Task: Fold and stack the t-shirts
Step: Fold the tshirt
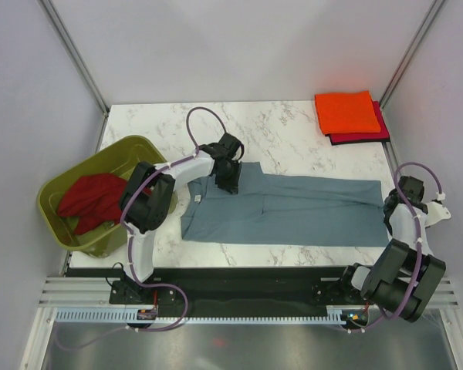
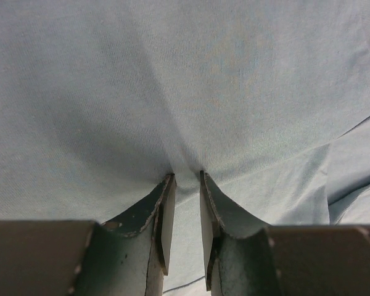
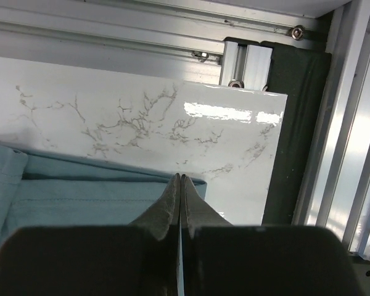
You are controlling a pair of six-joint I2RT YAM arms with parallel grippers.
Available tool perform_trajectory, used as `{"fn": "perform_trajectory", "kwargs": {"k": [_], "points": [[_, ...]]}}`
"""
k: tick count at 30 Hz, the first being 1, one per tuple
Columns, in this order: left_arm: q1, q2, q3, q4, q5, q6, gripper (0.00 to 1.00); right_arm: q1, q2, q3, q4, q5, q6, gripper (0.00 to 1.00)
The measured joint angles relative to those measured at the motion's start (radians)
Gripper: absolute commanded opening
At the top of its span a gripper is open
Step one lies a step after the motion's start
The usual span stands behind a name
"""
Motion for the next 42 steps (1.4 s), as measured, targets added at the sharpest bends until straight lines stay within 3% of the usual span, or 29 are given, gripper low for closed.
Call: {"fn": "perform_trajectory", "kwargs": {"k": [2, 8, 11, 17, 23, 30, 42], "points": [[0.002, 0.001, 0.002, 0.000, -0.001, -0.001, 0.31, -0.002, -0.001, 0.000, 0.000, -0.010, 0.004, 0.00], [0.004, 0.002, 0.009, -0.007, -0.032, -0.026, 0.31, -0.004, 0.078, 0.042, -0.002, -0.149, -0.053, 0.24], [0.010, 0.002, 0.023, -0.021, -0.049, -0.031, 0.33, -0.003, 0.101, 0.076, 0.016, -0.261, -0.114, 0.27], [-0.005, -0.002, 0.146, -0.043, -0.055, -0.031, 0.34, 0.050, 0.101, 0.098, 0.081, -0.419, -0.186, 0.28], [-0.078, 0.012, 0.264, -0.004, 0.026, -0.032, 0.33, 0.153, 0.160, 0.098, 0.146, -0.472, -0.202, 0.29], [-0.125, 0.143, 0.288, 0.033, 0.084, -0.032, 0.33, 0.167, 0.245, 0.087, 0.224, -0.471, -0.234, 0.29], [-0.086, 0.301, 0.450, 0.011, -0.006, -0.049, 0.34, 0.174, 0.367, 0.131, 0.386, -0.448, -0.266, 0.29]]}}
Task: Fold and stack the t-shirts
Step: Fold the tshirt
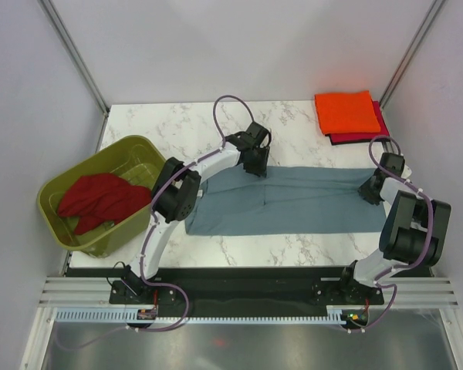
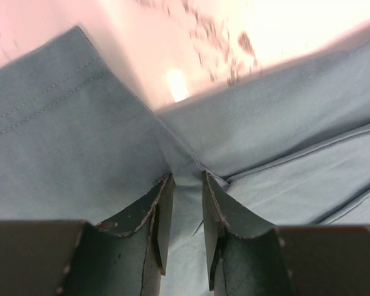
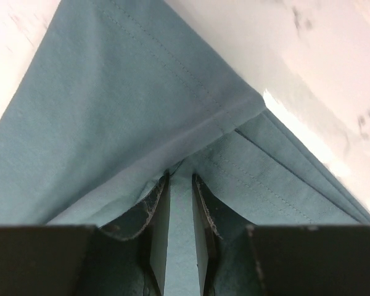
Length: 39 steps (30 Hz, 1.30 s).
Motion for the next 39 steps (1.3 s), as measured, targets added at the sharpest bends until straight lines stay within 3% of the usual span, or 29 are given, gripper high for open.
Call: {"fn": "perform_trajectory", "kwargs": {"k": [6, 13, 16, 20, 28, 39], "points": [[0.029, 0.053, 0.093, -0.014, 0.014, -0.003, 0.34, 0.002, 0.097, 0.109, -0.006, -0.003, 0.001, 0.29], [0.047, 0.044, 0.117, -0.027, 0.096, -0.007, 0.32, -0.001, 0.101, 0.236, -0.241, 0.119, 0.047, 0.33], [0.029, 0.017, 0.116, -0.008, 0.142, -0.019, 0.24, -0.003, 0.071, 0.241, -0.303, 0.156, 0.074, 0.36], [-0.023, -0.037, 0.115, 0.060, 0.204, -0.044, 0.02, -0.008, 0.034, 0.237, -0.357, 0.200, 0.100, 0.36], [-0.100, -0.032, 0.109, 0.153, 0.277, -0.058, 0.02, -0.041, 0.015, 0.182, -0.375, 0.254, 0.107, 0.36], [-0.089, 0.102, 0.095, 0.202, 0.281, -0.073, 0.02, -0.046, 0.043, 0.104, -0.281, 0.283, 0.106, 0.32]]}}
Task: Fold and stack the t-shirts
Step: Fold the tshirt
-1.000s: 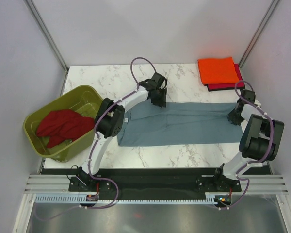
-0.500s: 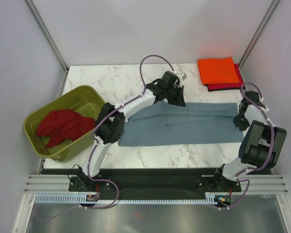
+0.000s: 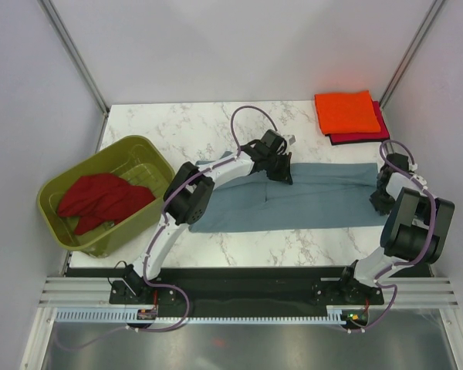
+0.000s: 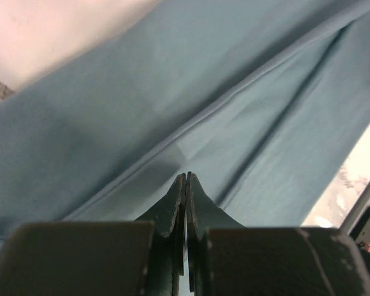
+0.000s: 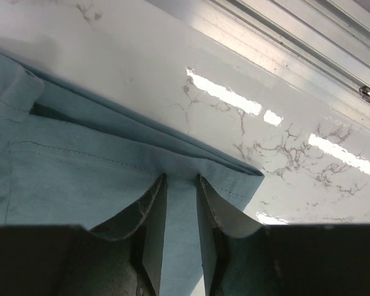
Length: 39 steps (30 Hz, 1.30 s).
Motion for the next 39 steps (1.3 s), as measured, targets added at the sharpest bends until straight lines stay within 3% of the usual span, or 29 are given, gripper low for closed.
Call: {"fn": "perform_trajectory", "kwargs": {"k": [2, 6, 7, 19, 22, 39], "points": [[0.000, 0.011, -0.011, -0.001, -0.005, -0.005, 0.02, -0.002, 0.006, -0.002, 0.016, 0.008, -0.001, 0.27], [0.000, 0.017, -0.023, 0.013, -0.014, -0.017, 0.02, -0.016, 0.007, -0.010, 0.044, 0.018, -0.003, 0.01], [0.000, 0.017, -0.023, 0.016, -0.018, -0.018, 0.02, -0.019, 0.006, -0.011, 0.048, 0.023, -0.002, 0.00], [0.000, 0.017, -0.031, 0.030, -0.033, -0.020, 0.02, -0.030, -0.032, -0.027, 0.036, 0.035, -0.002, 0.04], [0.000, 0.016, -0.031, 0.030, -0.036, -0.020, 0.02, -0.032, -0.038, -0.027, 0.029, 0.036, -0.003, 0.00], [0.004, 0.016, -0.031, 0.030, -0.045, -0.031, 0.02, -0.049, -0.047, -0.033, -0.051, 0.082, 0.000, 0.00]]}}
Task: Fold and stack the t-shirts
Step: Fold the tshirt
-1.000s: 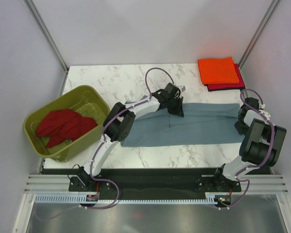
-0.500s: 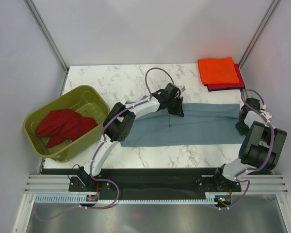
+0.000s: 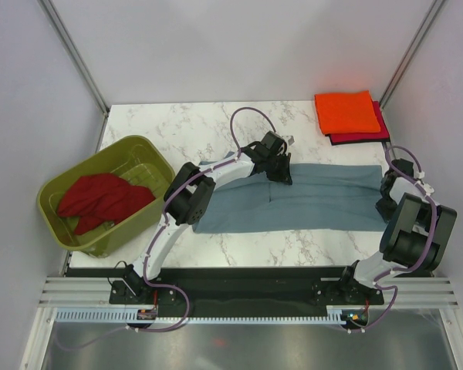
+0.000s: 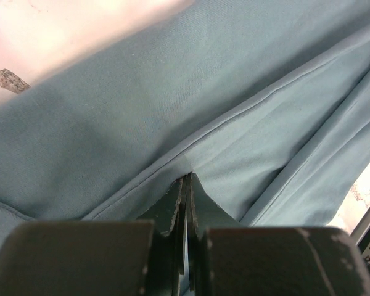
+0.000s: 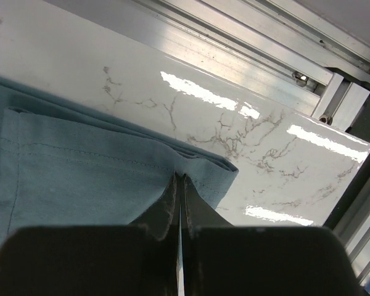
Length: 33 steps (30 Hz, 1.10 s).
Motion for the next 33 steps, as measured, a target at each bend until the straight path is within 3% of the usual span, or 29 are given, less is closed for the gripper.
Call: {"fn": "perform_trajectory", "kwargs": {"k": [8, 15, 18, 19, 21, 28, 33], "points": [[0.001, 0.000, 0.000, 0.000, -0.001, 0.000, 0.03, 0.000, -0.008, -0.016, -0.012, 0.019, 0.001, 0.05], [0.005, -0.001, 0.017, -0.039, -0.006, 0.006, 0.14, 0.000, -0.029, -0.016, -0.027, 0.036, 0.000, 0.04], [0.013, -0.013, 0.022, -0.075, -0.010, 0.021, 0.24, -0.003, -0.040, -0.013, -0.040, 0.040, 0.000, 0.15], [0.016, -0.023, 0.022, -0.092, -0.012, 0.026, 0.26, -0.005, -0.042, -0.009, -0.046, 0.040, 0.000, 0.26], [0.021, -0.050, 0.022, -0.122, -0.011, 0.034, 0.29, -0.008, -0.045, -0.001, -0.055, 0.040, 0.001, 0.29], [0.025, -0.240, -0.002, -0.156, 0.028, 0.048, 0.28, -0.010, -0.105, 0.016, -0.096, 0.026, 0.001, 0.24], [0.000, -0.422, -0.171, -0.141, 0.051, 0.055, 0.24, -0.010, -0.128, 0.018, -0.101, -0.003, 0.001, 0.19]]}}
